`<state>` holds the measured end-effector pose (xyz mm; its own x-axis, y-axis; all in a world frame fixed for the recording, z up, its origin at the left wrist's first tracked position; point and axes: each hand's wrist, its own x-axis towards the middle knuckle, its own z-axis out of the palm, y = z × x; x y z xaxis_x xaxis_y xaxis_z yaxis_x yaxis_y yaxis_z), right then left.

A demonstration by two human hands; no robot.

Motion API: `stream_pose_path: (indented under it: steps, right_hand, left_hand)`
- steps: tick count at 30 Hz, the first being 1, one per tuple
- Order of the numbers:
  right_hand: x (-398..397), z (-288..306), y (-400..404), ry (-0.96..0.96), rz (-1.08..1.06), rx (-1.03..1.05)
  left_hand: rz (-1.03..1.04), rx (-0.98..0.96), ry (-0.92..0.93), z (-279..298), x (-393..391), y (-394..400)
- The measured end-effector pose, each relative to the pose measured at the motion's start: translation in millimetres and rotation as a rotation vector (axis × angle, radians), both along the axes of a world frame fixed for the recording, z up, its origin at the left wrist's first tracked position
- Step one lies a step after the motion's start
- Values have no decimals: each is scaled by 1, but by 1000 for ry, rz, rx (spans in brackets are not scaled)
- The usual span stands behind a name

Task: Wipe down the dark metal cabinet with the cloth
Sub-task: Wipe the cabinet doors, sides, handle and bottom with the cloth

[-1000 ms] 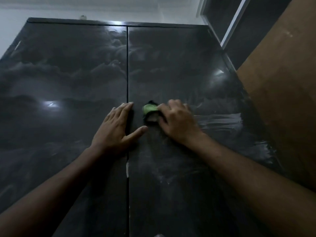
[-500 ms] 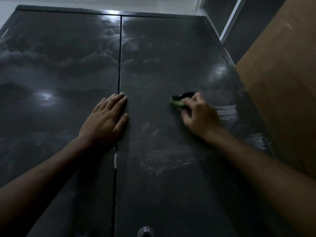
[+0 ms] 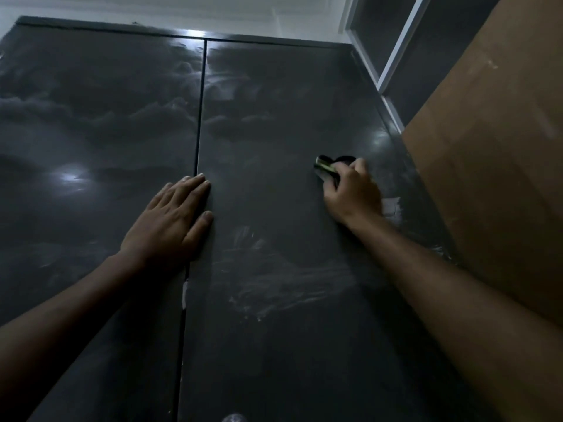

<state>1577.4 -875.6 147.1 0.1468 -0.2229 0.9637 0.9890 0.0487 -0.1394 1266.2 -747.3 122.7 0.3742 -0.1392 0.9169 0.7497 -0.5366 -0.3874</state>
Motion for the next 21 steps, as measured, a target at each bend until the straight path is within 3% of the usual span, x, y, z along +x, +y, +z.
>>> stream_pose_path:
  steps: [2, 5, 7, 9, 11, 13, 15, 18, 20, 21]
  right_hand:
    - [-30, 11, 7, 15, 4, -11]
    - [-42, -24, 16, -366, 10, -133]
    - [-5, -52, 7, -494, -52, -178]
    - [38, -49, -11, -344, -114, -111]
    - [64, -17, -19, -36, -100, -7]
    - [49, 13, -16, 130, -70, 9]
    - [17, 15, -5, 44, -35, -30]
    - [23, -34, 4, -357, -57, -126]
    - [63, -56, -8, -375, -95, -135]
    - [83, -53, -17, -290, -125, -94]
  left_hand:
    - [-3, -2, 6, 0, 0, -2]
    - [-10, -6, 8, 0, -3, -2]
    - [-14, 5, 12, 1, -3, 0]
    - [-15, 20, 10, 1, 0, 2]
    - [-18, 27, -1, 1, 0, 5]
    - [-19, 33, 1, 1, -1, 6]
    - [-22, 17, 8, 1, -3, 5]
    - [-24, 13, 8, 1, -4, 4]
    - [-15, 18, 4, 1, -3, 3]
    - [-6, 14, 3, 1, -1, 2]
